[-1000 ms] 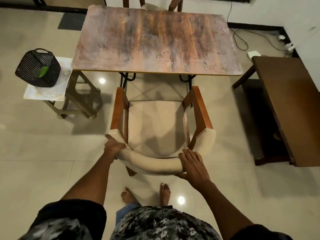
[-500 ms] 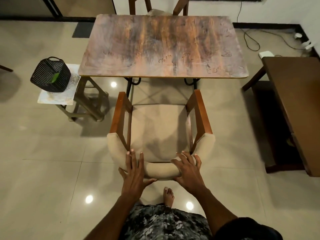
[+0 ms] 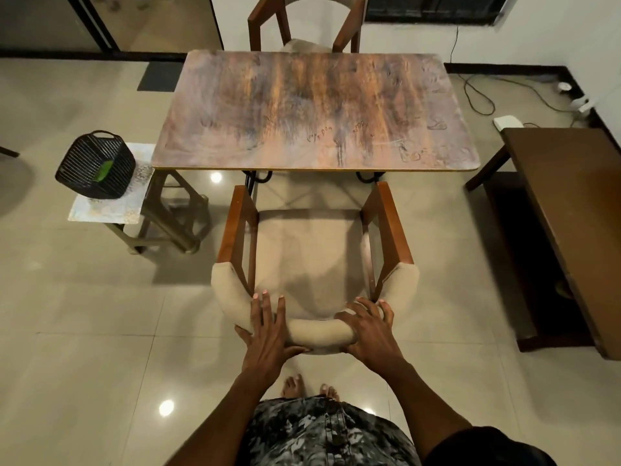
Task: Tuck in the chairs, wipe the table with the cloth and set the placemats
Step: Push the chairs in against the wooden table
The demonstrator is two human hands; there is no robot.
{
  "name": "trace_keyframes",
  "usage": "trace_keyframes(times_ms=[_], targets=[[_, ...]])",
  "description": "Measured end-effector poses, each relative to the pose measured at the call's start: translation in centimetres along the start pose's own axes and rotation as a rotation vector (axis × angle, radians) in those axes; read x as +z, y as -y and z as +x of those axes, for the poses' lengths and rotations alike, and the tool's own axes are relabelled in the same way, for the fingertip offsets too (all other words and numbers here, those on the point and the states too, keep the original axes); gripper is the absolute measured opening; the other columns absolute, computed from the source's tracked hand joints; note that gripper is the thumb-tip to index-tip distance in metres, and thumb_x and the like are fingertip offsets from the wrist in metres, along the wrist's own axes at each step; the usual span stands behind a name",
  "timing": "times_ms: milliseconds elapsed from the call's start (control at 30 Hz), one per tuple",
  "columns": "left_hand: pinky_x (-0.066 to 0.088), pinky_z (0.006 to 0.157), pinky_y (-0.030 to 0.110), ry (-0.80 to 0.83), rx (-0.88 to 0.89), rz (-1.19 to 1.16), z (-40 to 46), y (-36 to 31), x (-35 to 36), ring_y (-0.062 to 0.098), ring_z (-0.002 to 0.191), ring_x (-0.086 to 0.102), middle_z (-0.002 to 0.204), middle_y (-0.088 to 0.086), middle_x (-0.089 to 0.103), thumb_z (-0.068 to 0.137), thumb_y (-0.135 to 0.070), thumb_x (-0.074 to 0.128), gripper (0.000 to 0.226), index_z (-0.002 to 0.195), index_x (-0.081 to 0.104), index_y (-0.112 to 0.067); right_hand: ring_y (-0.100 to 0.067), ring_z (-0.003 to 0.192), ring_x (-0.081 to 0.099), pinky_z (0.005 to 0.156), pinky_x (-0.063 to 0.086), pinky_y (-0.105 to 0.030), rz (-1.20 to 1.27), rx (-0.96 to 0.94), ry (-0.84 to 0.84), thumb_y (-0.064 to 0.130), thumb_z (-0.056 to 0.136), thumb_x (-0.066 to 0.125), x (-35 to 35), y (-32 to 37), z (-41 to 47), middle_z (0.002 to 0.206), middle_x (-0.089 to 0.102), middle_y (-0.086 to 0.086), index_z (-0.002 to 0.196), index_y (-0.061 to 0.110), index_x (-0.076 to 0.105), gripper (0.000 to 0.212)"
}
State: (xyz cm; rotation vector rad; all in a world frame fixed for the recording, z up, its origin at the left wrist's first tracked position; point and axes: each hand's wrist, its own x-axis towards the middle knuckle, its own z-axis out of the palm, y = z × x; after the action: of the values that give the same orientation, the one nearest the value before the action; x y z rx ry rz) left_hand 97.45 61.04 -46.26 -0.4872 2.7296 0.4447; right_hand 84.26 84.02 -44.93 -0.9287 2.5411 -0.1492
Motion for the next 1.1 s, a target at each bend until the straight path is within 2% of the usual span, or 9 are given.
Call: trace_keyframes(times_ms=[133, 233, 367, 467, 533, 733, 900, 1100], targets=[[0.041, 0.085, 0.09, -0.01, 0.002, 0.028, 0.7, 0.2, -0.1, 0.044, 0.162, 0.012, 0.176, 0.021, 0.007, 0.071, -0.089, 0.037, 0.123, 0.168, 0.018, -0.016, -0.025, 0.149, 0.04, 0.123, 0.005, -0.055, 0.001, -0.014, -0.004, 0.061, 0.068, 0.083, 0.1, -0.2, 0.6, 0.15, 0.058, 0.007, 0.133, 0.048, 0.062, 0.069], [0.041, 0.085, 0.09, -0.021, 0.008, 0.04, 1.1, 0.2, -0.4, 0.047, 0.162, 0.016, 0.176, 0.021, 0.007, 0.07, -0.089, 0.043, 0.125, 0.168, 0.018, -0.016, -0.025, 0.153, 0.036, 0.124, 0.001, -0.054, 0.0, -0.024, -0.019, 0.061, 0.073, 0.081, -0.4, -0.1, 1.0, 0.155, 0.054, 0.006, 0.136, 0.049, 0.062, 0.067], [0.037, 0.096, 0.09, 0.012, -0.031, 0.05, 2.5, 0.0, -1.2, 0.042, 0.164, -0.003, 0.177, 0.021, -0.003, 0.069, -0.086, 0.059, 0.131, 0.168, 0.007, -0.017, -0.028, 0.158, 0.025, 0.126, 0.0, -0.059, 0.034, -0.027, 0.006, 0.049, 0.075, 0.082, -2.3, 0.2, 2.1, 0.162, 0.046, 0.001, 0.14, 0.045, 0.061, 0.069], [0.028, 0.111, 0.087, 0.072, -0.062, 0.07, 3.9, -0.8, -2.6, 0.042, 0.163, -0.017, 0.176, 0.022, -0.017, 0.078, -0.087, 0.051, 0.13, 0.172, -0.003, -0.016, -0.026, 0.159, 0.022, 0.128, -0.001, -0.058, 0.058, -0.003, 0.026, 0.045, 0.074, 0.084, -3.6, 0.1, 3.2, 0.163, 0.044, 0.002, 0.143, 0.044, 0.06, 0.073], [0.026, 0.114, 0.084, 0.074, -0.065, 0.08, 4.6, -1.1, -3.4, 0.041, 0.163, -0.021, 0.175, 0.021, -0.023, 0.082, -0.087, 0.052, 0.128, 0.171, -0.009, -0.017, -0.025, 0.157, 0.025, 0.127, -0.002, -0.057, 0.078, 0.008, 0.02, 0.048, 0.073, 0.083, -3.9, -0.2, 3.7, 0.16, 0.047, 0.003, 0.142, 0.044, 0.06, 0.073], [0.023, 0.113, 0.086, 0.087, -0.047, 0.088, 6.2, 0.1, -4.5, 0.04, 0.163, -0.022, 0.175, 0.019, -0.024, 0.083, -0.084, 0.058, 0.129, 0.171, -0.01, -0.018, -0.022, 0.152, 0.035, 0.126, 0.0, -0.057, 0.116, 0.002, -0.016, 0.061, 0.06, 0.064, -3.7, 0.3, 5.0, 0.147, 0.058, 0.009, 0.137, 0.042, 0.065, 0.079], [0.023, 0.11, 0.088, 0.086, -0.023, 0.092, 6.8, 1.1, -4.9, 0.041, 0.164, -0.015, 0.177, 0.02, -0.016, 0.082, -0.081, 0.062, 0.129, 0.172, -0.003, -0.016, -0.021, 0.152, 0.035, 0.125, 0.001, -0.056, 0.088, 0.002, -0.009, 0.069, 0.072, 0.072, -3.0, 0.5, 6.3, 0.143, 0.061, 0.013, 0.133, 0.045, 0.065, 0.066], [0.017, 0.113, 0.088, 0.127, -0.017, 0.09, 7.0, 1.1, -5.5, 0.041, 0.163, -0.02, 0.175, 0.02, -0.021, 0.084, -0.083, 0.058, 0.128, 0.172, -0.006, -0.016, -0.022, 0.153, 0.034, 0.124, 0.0, -0.057, 0.076, 0.011, 0.028, 0.073, 0.072, 0.077, -3.3, 0.6, 6.7, 0.146, 0.06, 0.01, 0.135, 0.045, 0.065, 0.07]])
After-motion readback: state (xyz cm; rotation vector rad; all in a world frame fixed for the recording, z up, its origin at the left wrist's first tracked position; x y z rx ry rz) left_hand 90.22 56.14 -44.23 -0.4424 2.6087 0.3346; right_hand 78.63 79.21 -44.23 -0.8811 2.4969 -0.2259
